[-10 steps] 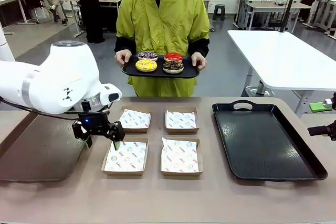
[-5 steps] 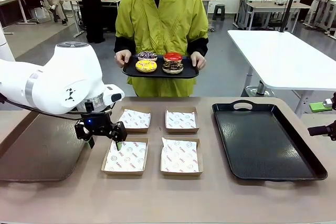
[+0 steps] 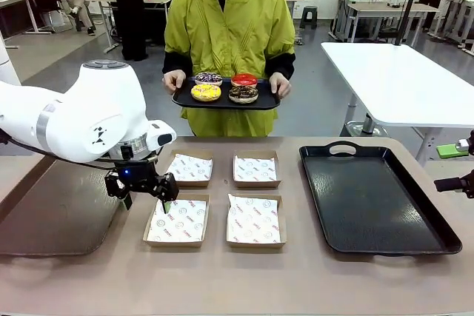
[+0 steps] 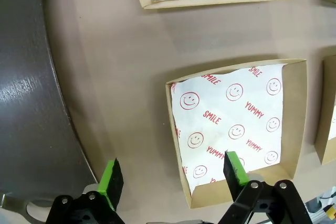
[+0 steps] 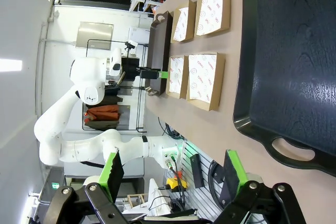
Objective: Individually package the donuts and arrange them on the tray.
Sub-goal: Pick up one Paper togo box.
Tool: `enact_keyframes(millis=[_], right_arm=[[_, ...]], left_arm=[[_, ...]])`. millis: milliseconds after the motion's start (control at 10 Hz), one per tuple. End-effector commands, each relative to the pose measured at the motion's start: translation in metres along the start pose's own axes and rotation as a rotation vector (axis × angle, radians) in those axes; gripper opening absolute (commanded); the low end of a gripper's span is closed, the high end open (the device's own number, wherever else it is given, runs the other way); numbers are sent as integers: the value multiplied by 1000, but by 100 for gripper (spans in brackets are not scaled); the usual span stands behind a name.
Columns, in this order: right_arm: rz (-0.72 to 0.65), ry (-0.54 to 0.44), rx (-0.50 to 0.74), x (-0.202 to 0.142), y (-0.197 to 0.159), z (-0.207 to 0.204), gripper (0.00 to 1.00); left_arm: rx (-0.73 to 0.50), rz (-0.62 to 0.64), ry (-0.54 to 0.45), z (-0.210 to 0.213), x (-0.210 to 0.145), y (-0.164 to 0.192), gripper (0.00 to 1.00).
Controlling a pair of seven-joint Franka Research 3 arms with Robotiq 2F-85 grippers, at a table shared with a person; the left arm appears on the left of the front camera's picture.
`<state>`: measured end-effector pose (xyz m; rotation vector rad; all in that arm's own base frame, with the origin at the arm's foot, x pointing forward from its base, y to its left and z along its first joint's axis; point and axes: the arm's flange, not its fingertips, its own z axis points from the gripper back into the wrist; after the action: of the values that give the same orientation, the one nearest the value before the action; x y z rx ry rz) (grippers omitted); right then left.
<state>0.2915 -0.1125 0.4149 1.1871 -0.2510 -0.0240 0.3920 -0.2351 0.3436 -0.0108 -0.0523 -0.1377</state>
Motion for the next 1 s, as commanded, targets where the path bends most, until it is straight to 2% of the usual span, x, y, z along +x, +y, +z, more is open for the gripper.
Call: enact_keyframes(millis=[0, 100, 200, 300, 400, 500, 600, 900], right_arm=[[9, 0, 14, 0, 0, -1, 100], [9, 0, 14, 0, 0, -1, 100], [9, 0, 14, 0, 0, -1, 100], [9, 0, 14, 0, 0, -1, 100], [9, 0, 14, 0, 0, -1, 100], [9, 0, 14, 0, 0, -1, 100], [9, 0, 14, 0, 0, -1, 100], [9, 0, 14, 0, 0, -1, 100]], left_arm=[[46, 30, -6, -11, 6, -12, 100], [48, 19, -4, -15, 8, -14, 100], [41, 19, 1, -17, 10, -15, 45], [43, 13, 8, -18, 10, -17, 45], [42, 16, 16, -19, 11, -17, 0], [43, 18, 18, -18, 12, -17, 39], [43, 20, 22, -17, 12, -17, 0], [42, 29, 43, -18, 15, -14, 0]])
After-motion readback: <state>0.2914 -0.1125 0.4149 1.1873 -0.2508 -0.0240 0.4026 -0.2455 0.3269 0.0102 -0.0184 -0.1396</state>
